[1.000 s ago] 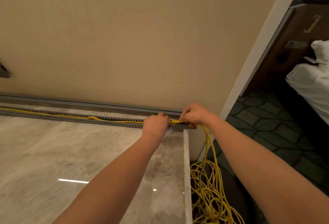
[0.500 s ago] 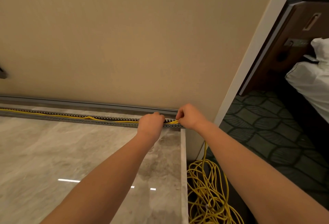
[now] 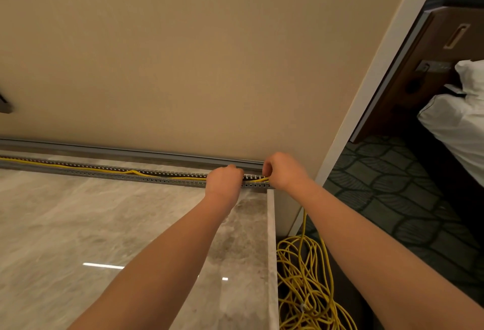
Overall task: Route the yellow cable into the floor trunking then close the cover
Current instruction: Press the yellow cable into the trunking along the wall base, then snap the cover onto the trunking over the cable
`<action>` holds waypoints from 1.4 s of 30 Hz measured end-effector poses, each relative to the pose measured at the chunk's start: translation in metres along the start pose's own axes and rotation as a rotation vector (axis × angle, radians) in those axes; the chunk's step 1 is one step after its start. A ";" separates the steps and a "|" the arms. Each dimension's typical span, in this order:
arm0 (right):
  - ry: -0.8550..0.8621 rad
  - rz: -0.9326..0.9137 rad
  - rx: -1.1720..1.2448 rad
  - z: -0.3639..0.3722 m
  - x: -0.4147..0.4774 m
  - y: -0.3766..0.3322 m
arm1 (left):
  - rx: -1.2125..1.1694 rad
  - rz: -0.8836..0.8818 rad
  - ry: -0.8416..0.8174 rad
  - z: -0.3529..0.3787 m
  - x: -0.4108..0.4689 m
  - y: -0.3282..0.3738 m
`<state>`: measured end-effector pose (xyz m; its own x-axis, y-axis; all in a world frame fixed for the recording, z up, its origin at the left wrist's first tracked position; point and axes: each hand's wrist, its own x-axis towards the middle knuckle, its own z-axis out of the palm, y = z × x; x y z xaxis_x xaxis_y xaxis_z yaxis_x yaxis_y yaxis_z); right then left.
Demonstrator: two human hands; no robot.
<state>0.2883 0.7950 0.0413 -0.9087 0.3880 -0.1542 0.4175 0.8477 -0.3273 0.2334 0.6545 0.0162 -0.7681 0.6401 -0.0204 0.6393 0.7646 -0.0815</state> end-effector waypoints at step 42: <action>0.187 0.267 0.496 0.035 0.028 0.052 | -0.304 0.180 0.176 0.026 0.048 0.007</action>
<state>0.2844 0.8378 -0.0131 -0.7386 0.6597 -0.1389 0.5423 0.4591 -0.7036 0.2003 0.6882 -0.0117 -0.6416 0.7489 0.1659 0.7652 0.6095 0.2074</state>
